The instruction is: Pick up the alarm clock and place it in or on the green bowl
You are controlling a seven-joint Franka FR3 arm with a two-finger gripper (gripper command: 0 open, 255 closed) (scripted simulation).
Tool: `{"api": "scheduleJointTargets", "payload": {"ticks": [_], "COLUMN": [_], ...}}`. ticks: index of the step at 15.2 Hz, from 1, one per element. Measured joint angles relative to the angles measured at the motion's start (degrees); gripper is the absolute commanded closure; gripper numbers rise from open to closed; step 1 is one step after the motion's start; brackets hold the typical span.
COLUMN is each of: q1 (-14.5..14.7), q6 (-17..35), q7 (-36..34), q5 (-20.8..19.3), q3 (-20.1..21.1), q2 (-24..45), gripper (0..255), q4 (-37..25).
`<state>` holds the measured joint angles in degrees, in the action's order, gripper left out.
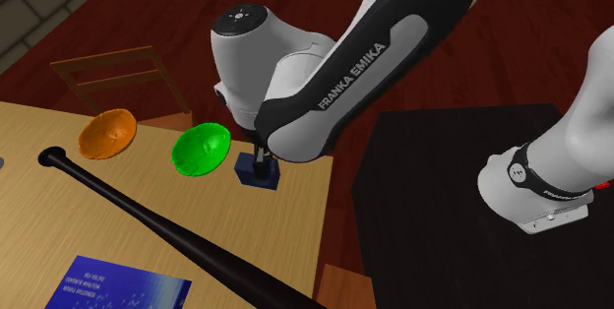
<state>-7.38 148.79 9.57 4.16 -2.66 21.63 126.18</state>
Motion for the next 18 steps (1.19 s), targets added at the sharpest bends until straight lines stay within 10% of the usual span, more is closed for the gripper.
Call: {"api": "scheduleJointTargets", "payload": {"ticks": [18], "q1": [-1.5], "q6": [6.1], "q7": [1.1], "q5": [0.7], "q3": [0.3], "q2": [17.4], "gripper": [0], "q4": [-10.8]}}
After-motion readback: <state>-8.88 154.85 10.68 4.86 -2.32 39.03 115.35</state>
